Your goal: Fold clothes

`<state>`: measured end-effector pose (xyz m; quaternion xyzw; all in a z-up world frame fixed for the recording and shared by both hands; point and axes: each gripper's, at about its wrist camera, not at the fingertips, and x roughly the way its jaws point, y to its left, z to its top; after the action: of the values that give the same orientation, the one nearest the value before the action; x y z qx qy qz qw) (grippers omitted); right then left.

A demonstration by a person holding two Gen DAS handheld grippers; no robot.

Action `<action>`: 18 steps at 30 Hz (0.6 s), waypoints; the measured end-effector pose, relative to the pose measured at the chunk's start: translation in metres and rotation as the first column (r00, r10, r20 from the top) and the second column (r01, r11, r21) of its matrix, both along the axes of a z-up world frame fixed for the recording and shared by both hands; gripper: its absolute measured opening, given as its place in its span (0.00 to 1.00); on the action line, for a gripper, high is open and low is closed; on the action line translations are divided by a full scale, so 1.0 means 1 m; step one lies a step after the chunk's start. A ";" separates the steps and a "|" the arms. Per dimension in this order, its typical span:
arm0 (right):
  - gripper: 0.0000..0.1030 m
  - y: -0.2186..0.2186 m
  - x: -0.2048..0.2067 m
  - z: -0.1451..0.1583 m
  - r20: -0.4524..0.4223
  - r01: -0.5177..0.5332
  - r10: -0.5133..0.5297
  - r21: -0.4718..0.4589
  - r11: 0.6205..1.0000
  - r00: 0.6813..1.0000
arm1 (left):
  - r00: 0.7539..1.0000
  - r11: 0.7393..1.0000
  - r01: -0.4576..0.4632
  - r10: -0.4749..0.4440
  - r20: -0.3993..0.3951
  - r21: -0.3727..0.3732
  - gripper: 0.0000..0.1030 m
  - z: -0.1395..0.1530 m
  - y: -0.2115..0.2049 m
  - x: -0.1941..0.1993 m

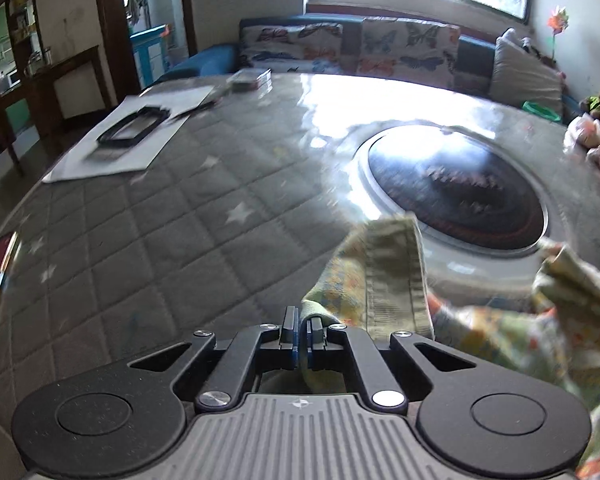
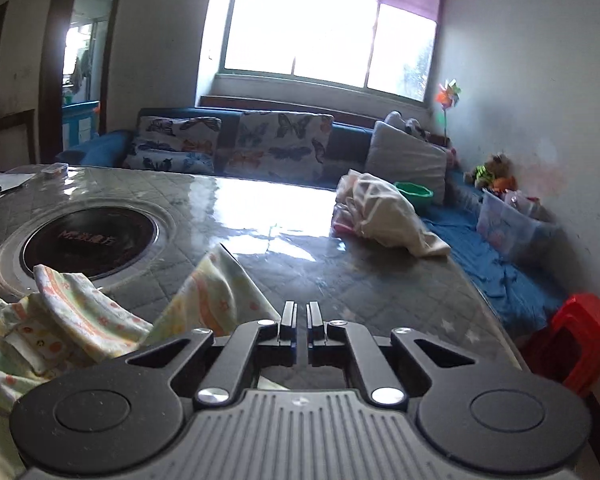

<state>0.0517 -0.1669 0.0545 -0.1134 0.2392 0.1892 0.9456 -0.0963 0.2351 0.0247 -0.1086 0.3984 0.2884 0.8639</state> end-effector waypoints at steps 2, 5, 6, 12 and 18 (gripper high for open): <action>0.10 -0.004 -0.004 -0.001 -0.025 -0.009 0.010 0.023 1.000 1.000 | 1.000 1.000 -0.006 0.006 -0.005 0.004 0.04 -0.001 -0.001 -0.008; 0.36 -0.002 -0.008 -0.002 -0.071 -0.041 0.048 0.097 0.994 0.996 | 1.000 1.000 -0.022 0.022 -0.007 0.009 0.04 0.001 -0.002 -0.020; 0.36 0.005 -0.007 -0.002 -0.075 -0.058 0.066 0.113 0.992 0.995 | 1.000 1.000 -0.030 0.030 -0.008 0.010 0.04 0.002 -0.001 -0.024; 0.52 0.057 0.024 -0.010 -0.134 -0.131 0.154 0.169 0.977 0.979 | 0.997 0.997 -0.082 0.082 -0.014 0.006 0.04 0.001 0.008 -0.048; 0.57 0.104 0.071 -0.032 -0.214 -0.131 0.153 0.113 0.985 0.965 | 0.996 0.996 -0.089 0.089 -0.013 -0.014 0.05 -0.001 0.012 -0.061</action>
<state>0.1224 -0.0629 0.0225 -0.0621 0.3248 0.2794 0.9014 -0.1576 0.2475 0.0234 -0.1306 0.4008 0.3243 0.8469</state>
